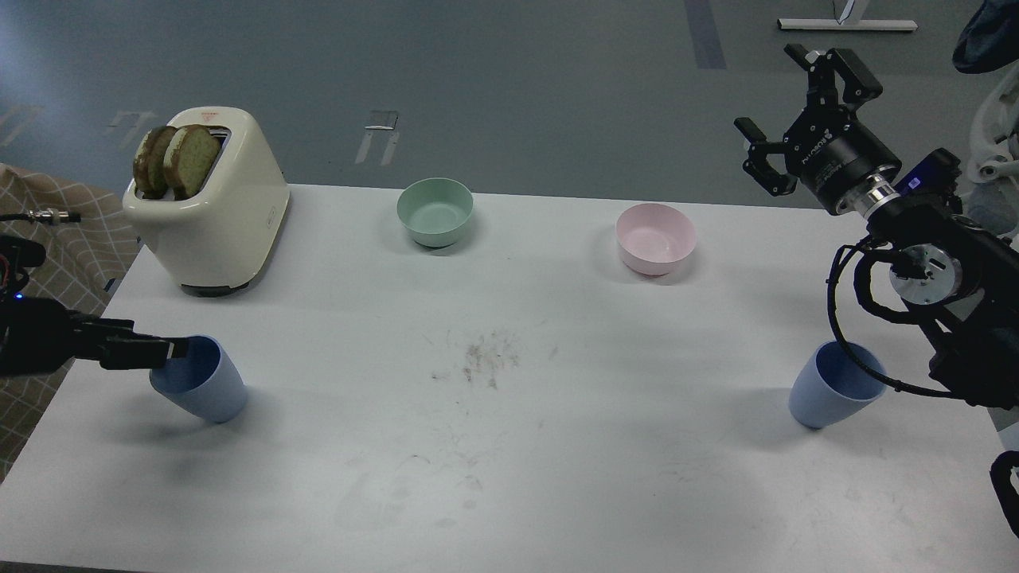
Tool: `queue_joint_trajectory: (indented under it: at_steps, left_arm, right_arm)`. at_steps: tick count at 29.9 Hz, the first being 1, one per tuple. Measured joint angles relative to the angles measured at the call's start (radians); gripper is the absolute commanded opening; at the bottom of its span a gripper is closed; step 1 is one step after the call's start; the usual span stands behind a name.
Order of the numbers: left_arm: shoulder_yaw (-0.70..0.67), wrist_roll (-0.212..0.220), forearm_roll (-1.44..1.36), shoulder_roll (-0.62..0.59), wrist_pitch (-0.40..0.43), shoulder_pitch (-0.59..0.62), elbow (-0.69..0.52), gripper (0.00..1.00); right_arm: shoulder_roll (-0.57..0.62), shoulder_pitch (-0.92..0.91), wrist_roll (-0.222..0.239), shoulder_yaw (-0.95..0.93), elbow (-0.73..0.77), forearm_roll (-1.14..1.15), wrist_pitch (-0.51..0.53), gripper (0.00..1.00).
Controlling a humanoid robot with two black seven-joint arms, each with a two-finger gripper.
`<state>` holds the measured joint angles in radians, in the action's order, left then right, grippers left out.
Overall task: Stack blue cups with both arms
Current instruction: 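Lower the left gripper toward the blue cup nearest it, then grasp the blue cup's rim with the left gripper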
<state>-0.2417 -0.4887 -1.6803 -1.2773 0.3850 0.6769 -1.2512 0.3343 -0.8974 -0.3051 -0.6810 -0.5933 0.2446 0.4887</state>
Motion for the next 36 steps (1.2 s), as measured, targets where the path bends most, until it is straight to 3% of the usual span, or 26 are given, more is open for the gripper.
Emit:
queue_joint_trajectory:
  at_steps: [8,11,13,14,16,17,36]
  left_arm:
    - [0.004,0.000,-0.007,0.026,-0.029,-0.026,0.031,0.77]
    - [0.004,0.000,-0.007,0.036,-0.034,-0.038,0.050,0.49]
    - [0.004,0.000,-0.006,0.048,-0.042,-0.045,0.062,0.39]
    - [0.004,0.000,-0.006,0.054,-0.045,-0.049,0.069,0.39]
    - [0.004,0.000,-0.006,0.061,-0.048,-0.056,0.078,0.10]
    - [0.003,0.000,-0.005,0.062,-0.049,-0.057,0.081,0.01]
    - [0.003,0.000,-0.018,0.052,-0.101,-0.060,0.073,0.00]
  right_arm:
    - [0.001,0.007,-0.002,-0.001,0.001,0.001,0.000,1.00]
    - [0.005,0.008,-0.002,-0.002,0.001,0.001,0.000,1.00]
    - [0.006,0.010,-0.002,-0.002,0.001,0.001,0.000,1.00]
    - [0.006,0.011,-0.002,-0.002,0.001,0.001,0.000,1.00]
    - [0.006,0.012,-0.002,-0.002,0.001,0.001,0.000,1.00]
    - [0.006,0.012,-0.002,-0.002,0.001,0.001,0.000,1.00]
    - [0.013,0.020,-0.002,-0.001,0.000,0.001,0.000,1.00]
